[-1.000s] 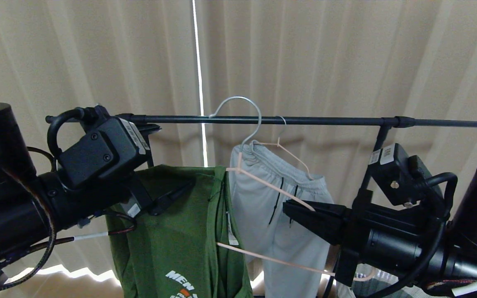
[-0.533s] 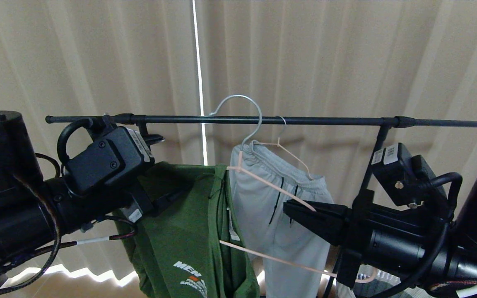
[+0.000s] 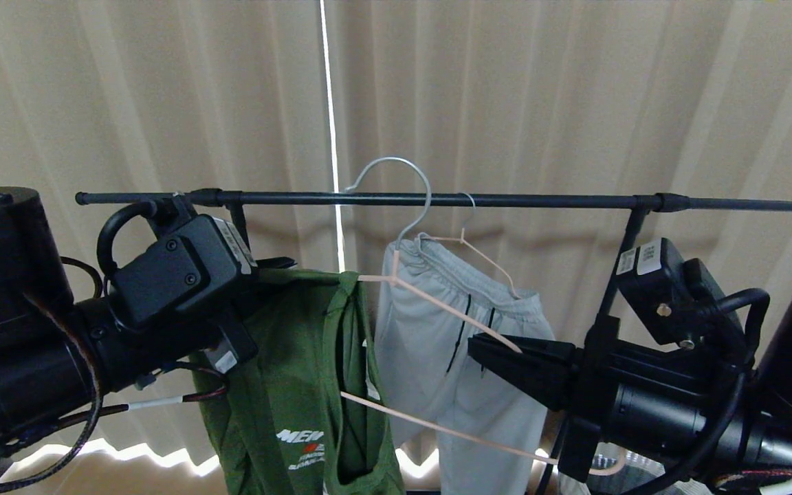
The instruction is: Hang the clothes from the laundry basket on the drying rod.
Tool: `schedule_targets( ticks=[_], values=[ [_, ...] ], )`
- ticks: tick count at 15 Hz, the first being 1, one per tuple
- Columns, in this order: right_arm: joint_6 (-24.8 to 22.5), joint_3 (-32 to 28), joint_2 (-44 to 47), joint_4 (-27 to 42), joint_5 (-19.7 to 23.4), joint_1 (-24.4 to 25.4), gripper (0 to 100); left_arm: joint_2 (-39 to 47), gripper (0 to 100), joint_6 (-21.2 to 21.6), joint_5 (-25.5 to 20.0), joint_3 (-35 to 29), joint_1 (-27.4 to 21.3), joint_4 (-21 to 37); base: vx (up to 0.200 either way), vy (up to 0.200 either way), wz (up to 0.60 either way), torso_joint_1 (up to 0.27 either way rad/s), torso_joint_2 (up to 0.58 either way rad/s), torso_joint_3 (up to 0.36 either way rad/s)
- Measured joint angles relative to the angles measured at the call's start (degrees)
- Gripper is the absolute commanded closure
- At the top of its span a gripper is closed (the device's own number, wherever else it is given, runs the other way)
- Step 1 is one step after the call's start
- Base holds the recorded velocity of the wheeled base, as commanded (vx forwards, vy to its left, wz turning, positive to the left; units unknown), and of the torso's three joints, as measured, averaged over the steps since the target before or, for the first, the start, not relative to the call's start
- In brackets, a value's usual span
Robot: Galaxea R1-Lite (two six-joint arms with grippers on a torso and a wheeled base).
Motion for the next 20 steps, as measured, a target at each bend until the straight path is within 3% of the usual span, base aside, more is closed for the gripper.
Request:
schedule_targets(
  ticks=[3, 4, 6, 12, 15, 20],
  values=[
    [-0.04, 0.0, 0.0, 0.3, -0.07, -0.04, 100, 0.0, 100, -0.11, 0.18, 0.49, 0.02, -0.6, 0.0, 0.0, 0.0, 0.0, 0.0, 0.0],
    [-0.04, 0.1, -0.01, 0.28, -0.11, -0.06, 0, 0.0, 100, -0.16, 0.29, 0.93, 0.05, -1.97, 0.0, 0.0, 0.0, 0.0, 0.0, 0.0],
    [-0.04, 0.18, -0.11, -0.05, -0.43, -0.11, 0, 0.0, 100, -0.3, 2.24, 1.65, 0.27, -3.21, 0.0, 0.0, 0.0, 0.0, 0.0, 0.0],
    [-2.83, 3.46, -1.63, 0.06, -0.62, -3.28, 0, -0.82, 100, -2.66, 14.65, 3.57, 3.63, -3.43, 0.0, 0.0, 0.0, 0.0, 0.0, 0.0],
    [-5.79, 6.97, -1.91, 0.74, -2.77, -5.44, 0, -1.32, 100, -7.12, 20.5, 3.72, 4.29, -3.43, 0.0, 0.0, 0.0, 0.0, 0.0, 0.0],
    [-2.94, 8.37, 0.4, 1.16, -4.82, -2.29, 0, -2.0, 100, -15.12, 21.93, 2.73, 0.74, -3.45, 0.0, 0.0, 0.0, 0.0, 0.0, 0.0]
  ],
)
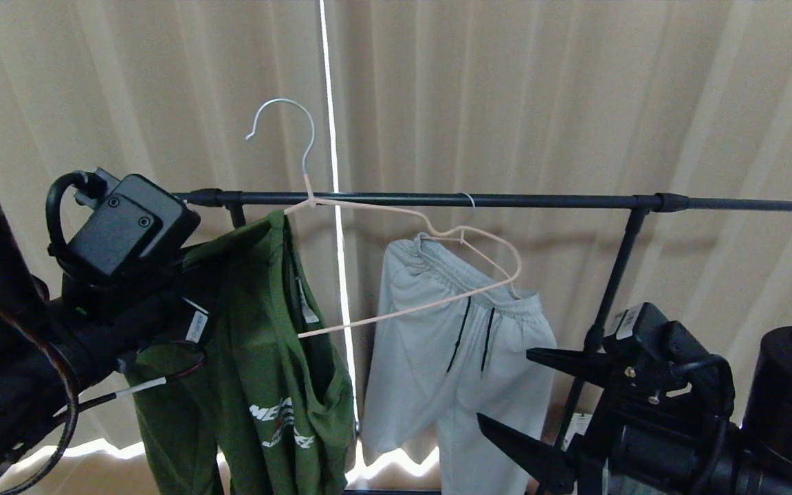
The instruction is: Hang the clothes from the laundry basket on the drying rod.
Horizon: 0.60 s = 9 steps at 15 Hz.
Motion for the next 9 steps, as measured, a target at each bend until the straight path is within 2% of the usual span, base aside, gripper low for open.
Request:
schedule_targets(
  ticks=[3, 6, 9],
  values=[
    [3.51, -2.16, 2.73, -0.35, -3.0, 5.29, 0, -0.17, 100, -3.22, -0.02, -1.66, -2.95, 0.02, 0.0, 0.0, 0.0, 0.0, 0.0, 0.0],
    [3.91, -5.42, 6.31, -1.4, -3.84, 6.95, 0, -0.06, 100, -5.0, 0.04, -3.21, -6.31, 0.04, 0.0, 0.0, 0.0, 0.0, 0.0, 0.0],
    [3.91, -7.45, 11.19, -9.12, -5.75, 7.19, 0, 0.11, 100, -5.58, 0.0, -3.51, -8.69, 0.06, 0.0, 0.0, 0.0, 0.0, 0.0, 0.0]
  ],
)
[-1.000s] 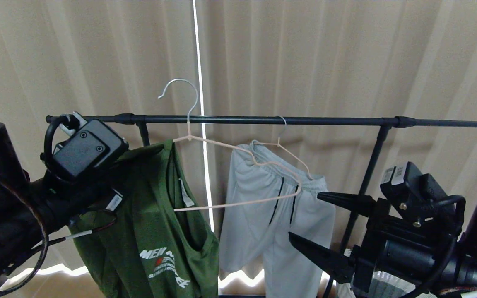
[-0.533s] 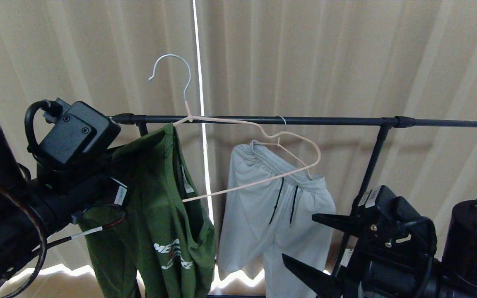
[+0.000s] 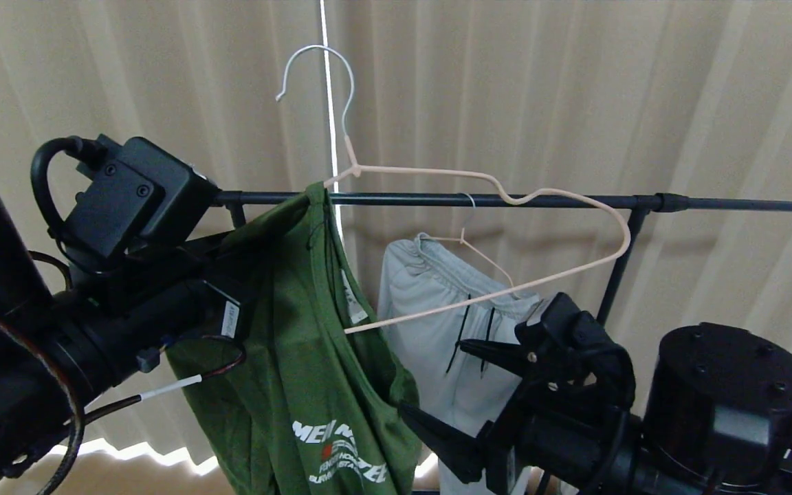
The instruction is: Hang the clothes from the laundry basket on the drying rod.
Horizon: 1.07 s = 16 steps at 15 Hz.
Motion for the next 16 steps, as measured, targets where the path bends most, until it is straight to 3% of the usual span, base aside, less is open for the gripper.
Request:
schedule_targets(
  ticks=[8, 9, 16],
  values=[
    [0.0, -2.47, 7.42, -2.99, -2.41, -0.09, 0, -0.15, 100, -0.43, -0.09, -0.63, -2.86, -0.04, 0.0, 0.0, 0.0, 0.0, 0.0, 0.0],
    [0.0, -1.87, 7.53, -3.01, -2.69, -0.18, 100, -0.3, 100, -0.9, -0.02, -1.1, -2.83, -0.06, 0.0, 0.0, 0.0, 0.0, 0.0, 0.0],
    [-0.07, 4.67, 3.23, -3.62, -3.34, -3.33, 100, -0.41, 100, -1.41, -0.11, -1.12, 0.15, 0.13, 0.0, 0.0, 0.0, 0.0, 0.0, 0.0]
  ],
)
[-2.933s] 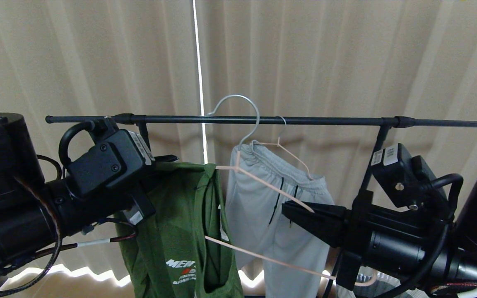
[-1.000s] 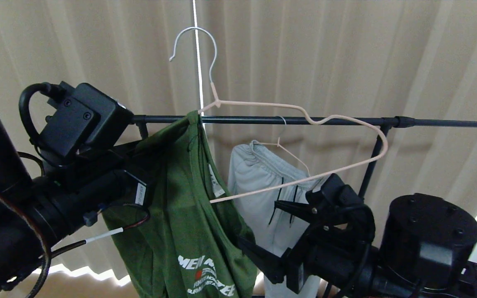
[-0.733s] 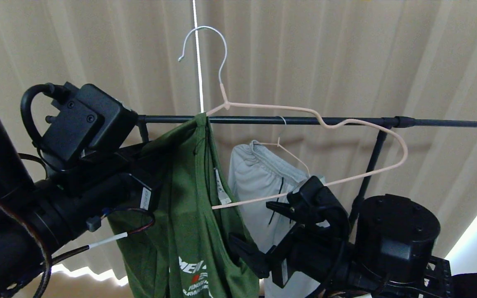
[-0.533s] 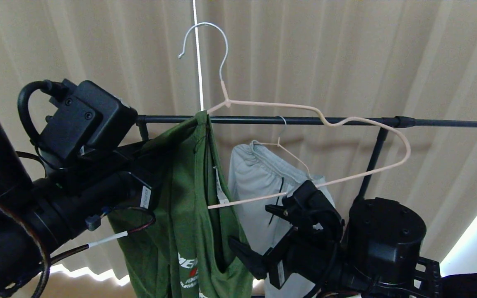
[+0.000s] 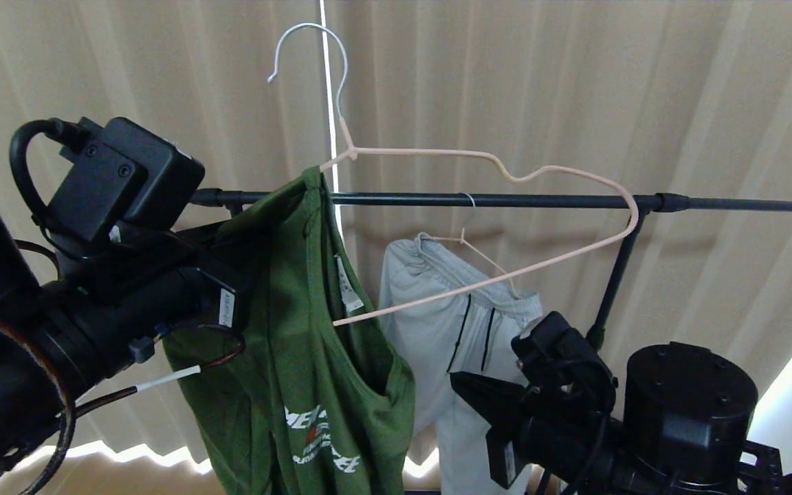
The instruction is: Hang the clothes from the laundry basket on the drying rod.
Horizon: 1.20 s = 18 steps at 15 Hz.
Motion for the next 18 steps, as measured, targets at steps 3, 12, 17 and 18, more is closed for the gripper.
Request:
schedule_targets(
  ticks=[3, 12, 17, 18],
  values=[
    [0.74, 0.62, -1.27, -0.13, 0.6, 0.68, 100, 0.5, 100, 0.09, -0.09, 0.07, -0.06, -0.11, 0.0, 0.0, 0.0, 0.0, 0.0, 0.0],
    [1.32, -4.5, 2.43, -2.32, 0.38, 3.06, 0, 1.23, 100, -0.09, -0.22, 0.2, -1.83, -0.13, 0.0, 0.0, 0.0, 0.0, 0.0, 0.0],
    [0.95, -5.72, 6.18, -7.72, 0.13, 3.19, 0, 1.21, 100, -0.09, -0.18, 0.29, -2.71, -0.13, 0.0, 0.0, 0.0, 0.0, 0.0, 0.0],
    [0.98, -6.01, 6.8, -7.74, 0.02, 3.24, 0, 1.16, 100, -0.15, -0.11, 0.29, -3.01, -0.2, 0.0, 0.0, 0.0, 0.0, 0.0, 0.0]
  ],
)
